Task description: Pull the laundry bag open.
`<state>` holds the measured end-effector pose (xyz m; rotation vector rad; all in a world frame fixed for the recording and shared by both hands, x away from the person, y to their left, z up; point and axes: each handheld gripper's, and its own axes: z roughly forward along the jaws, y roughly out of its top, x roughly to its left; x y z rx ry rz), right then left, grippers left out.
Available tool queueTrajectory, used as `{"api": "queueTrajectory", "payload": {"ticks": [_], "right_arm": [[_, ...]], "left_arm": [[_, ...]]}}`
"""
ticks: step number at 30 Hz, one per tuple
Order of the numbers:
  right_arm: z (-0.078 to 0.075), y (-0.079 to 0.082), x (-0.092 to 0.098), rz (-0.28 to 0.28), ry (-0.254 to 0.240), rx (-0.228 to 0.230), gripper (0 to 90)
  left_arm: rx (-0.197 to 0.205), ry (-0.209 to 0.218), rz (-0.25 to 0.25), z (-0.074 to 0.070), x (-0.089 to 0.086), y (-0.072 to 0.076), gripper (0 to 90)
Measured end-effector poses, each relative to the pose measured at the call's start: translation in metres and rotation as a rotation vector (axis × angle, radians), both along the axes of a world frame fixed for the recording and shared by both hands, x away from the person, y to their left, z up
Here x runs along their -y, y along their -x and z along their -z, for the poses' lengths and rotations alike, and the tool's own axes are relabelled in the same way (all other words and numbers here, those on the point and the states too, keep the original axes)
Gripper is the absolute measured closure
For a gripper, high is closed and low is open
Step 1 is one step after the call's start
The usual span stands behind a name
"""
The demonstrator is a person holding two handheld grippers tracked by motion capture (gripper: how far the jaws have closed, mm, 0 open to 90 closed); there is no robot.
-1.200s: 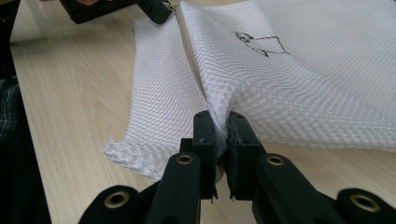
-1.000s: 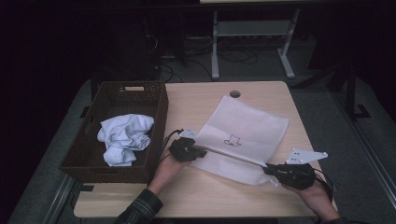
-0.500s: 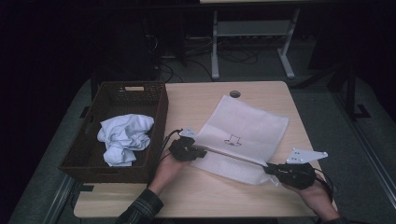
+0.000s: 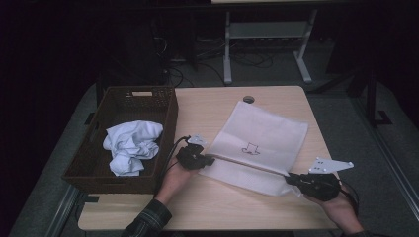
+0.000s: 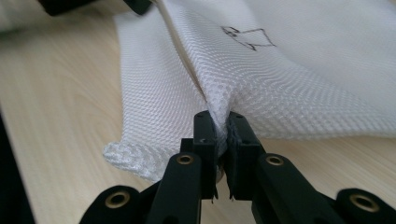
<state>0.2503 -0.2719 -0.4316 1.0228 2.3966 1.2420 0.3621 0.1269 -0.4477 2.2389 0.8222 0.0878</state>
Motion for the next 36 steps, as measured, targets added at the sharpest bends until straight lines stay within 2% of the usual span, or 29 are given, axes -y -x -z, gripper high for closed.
{"api": "queueTrajectory", "payload": {"ticks": [2,5,6,7,9,11,15,19,22,25,31,36], "right_arm": [[0.001,0.001,0.007,0.025,-0.01,-0.009,83.5],[0.001,0.002,0.01,0.032,-0.011,-0.006,83.5],[0.001,0.003,0.011,0.032,-0.008,-0.007,83.5],[0.002,0.003,0.012,0.036,-0.005,-0.01,83.5],[0.002,0.003,0.016,0.056,0.004,-0.012,83.5],[0.003,0.003,0.019,0.065,0.003,-0.018,83.4],[0.004,0.0,0.023,0.089,0.0,-0.021,83.1],[0.006,-0.003,0.028,0.102,0.0,-0.021,82.4],[0.007,-0.004,0.033,0.117,-0.002,-0.017,81.8],[0.009,-0.008,0.037,0.128,0.004,-0.018,81.0],[0.011,-0.015,0.045,0.162,0.01,-0.021,80.9],[0.013,-0.024,0.056,0.197,0.015,-0.026,80.8]], "left_arm": [[0.002,-0.005,-0.006,0.001,-0.002,-0.001,87.4],[0.007,-0.003,-0.007,0.0,0.0,0.0,87.4],[0.01,-0.013,-0.015,0.001,0.001,0.0,87.4],[0.023,-0.044,-0.032,0.001,0.0,0.0,87.4],[0.01,-0.038,-0.039,0.003,-0.002,-0.003,87.4],[0.019,-0.051,-0.038,0.004,0.002,-0.002,87.4],[0.011,-0.024,-0.034,0.005,0.006,-0.006,87.2],[0.018,-0.027,-0.02,0.004,0.014,-0.013,87.1],[0.019,-0.027,0.002,0.005,0.019,-0.02,87.0],[0.039,-0.03,0.009,0.002,0.026,-0.03,87.0],[0.057,-0.006,0.021,-0.005,0.041,-0.052,87.0],[0.063,0.005,0.031,-0.005,0.058,-0.071,86.9]]}}
